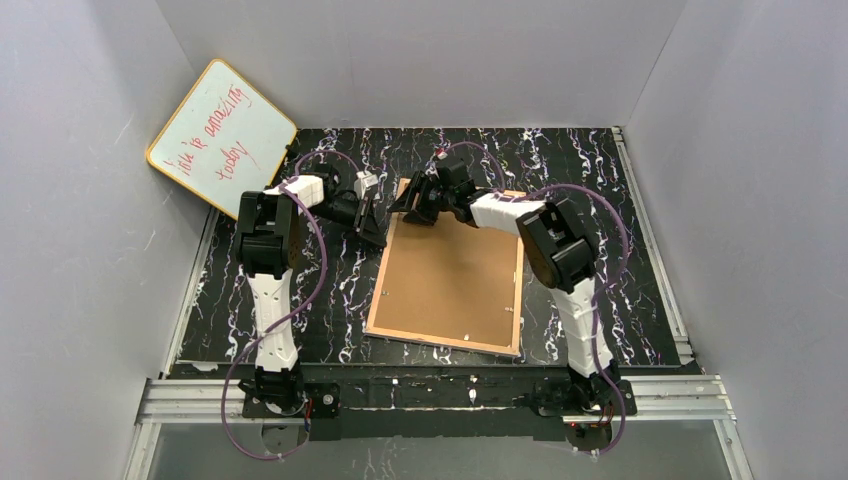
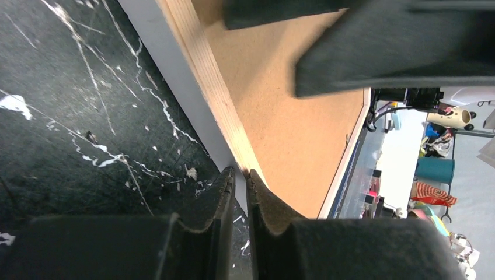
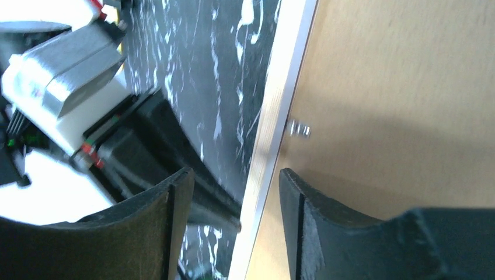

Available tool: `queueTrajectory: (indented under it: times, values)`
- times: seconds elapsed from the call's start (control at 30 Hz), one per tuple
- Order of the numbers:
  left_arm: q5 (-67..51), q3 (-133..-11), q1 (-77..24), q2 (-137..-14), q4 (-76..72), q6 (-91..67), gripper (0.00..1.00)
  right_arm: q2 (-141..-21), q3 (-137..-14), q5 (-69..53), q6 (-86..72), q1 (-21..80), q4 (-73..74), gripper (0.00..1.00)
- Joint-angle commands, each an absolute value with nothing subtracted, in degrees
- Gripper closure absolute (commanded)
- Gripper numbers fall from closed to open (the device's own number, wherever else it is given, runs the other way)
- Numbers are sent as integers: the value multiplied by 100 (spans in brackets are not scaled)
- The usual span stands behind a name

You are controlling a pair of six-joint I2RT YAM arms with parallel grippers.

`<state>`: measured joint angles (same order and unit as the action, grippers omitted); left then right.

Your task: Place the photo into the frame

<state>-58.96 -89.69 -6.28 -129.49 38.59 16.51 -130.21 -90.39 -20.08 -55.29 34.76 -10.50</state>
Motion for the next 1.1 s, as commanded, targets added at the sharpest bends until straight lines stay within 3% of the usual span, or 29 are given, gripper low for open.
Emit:
queueTrajectory:
  times: [0.0, 0.3, 0.53, 0.83, 1.07]
  values:
    - [-5217, -9054, -714, -12802, 4699, 2335, 87, -11781, -8509, -2360, -5526, 3318, -1438, 32]
    - [-4972, -8937, -403, -12293, 5497, 3206, 65, -9594, -6343, -1837, -5311, 1988, -688, 2]
    - [-4258, -7494, -730, -11527, 4904, 3529, 63, -8512, -5077, -1130, -5132, 447, 142, 1]
    - [-3649, -6517, -1409, -11080, 4367, 3676, 64, -9795, -5542, -1840, -5063, 288, 53, 6]
    - [-3985, -6462, -2165, -11160, 4160, 3639, 65, -11430, -7335, -2180, -4900, 1043, 450, 8]
